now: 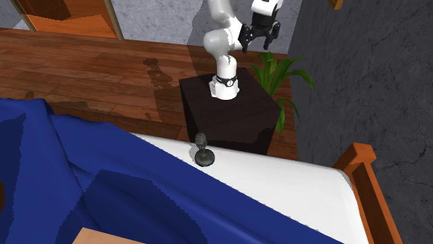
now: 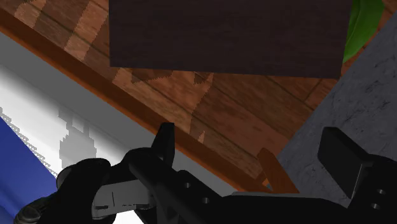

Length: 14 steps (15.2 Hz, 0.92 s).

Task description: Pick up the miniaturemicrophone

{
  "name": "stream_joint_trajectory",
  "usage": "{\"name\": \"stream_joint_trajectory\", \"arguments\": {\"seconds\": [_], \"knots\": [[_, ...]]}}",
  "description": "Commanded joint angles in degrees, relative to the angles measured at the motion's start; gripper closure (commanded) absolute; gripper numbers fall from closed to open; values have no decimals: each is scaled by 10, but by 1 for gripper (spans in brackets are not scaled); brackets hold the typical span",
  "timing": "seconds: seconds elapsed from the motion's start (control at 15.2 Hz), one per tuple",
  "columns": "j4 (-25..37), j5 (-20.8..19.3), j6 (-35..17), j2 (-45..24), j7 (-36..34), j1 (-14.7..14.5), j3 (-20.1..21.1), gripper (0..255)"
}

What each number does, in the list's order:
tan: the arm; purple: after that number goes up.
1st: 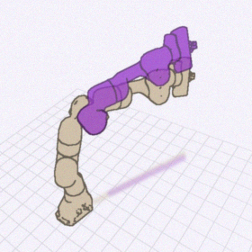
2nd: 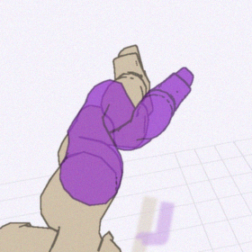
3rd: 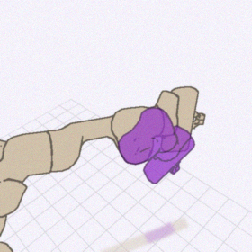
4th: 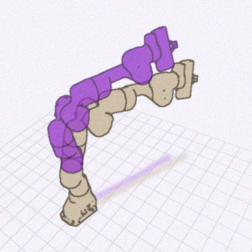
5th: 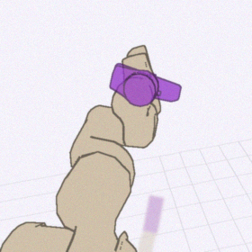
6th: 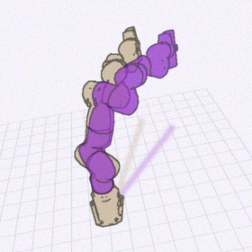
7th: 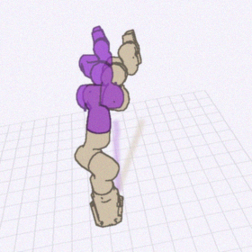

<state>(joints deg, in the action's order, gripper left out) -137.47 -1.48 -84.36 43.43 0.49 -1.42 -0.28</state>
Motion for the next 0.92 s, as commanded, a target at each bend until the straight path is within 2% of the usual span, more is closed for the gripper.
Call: {"name": "stream_joint_trajectory", "arguments": {"seconds": [0.0,0.4,0.86], "knots": [[0,0,0,0,0,0,0,0],[8,-50,-79,-84,44,24,-43,0],[50,-93,-163,-202,88,49,-89,0]]}}
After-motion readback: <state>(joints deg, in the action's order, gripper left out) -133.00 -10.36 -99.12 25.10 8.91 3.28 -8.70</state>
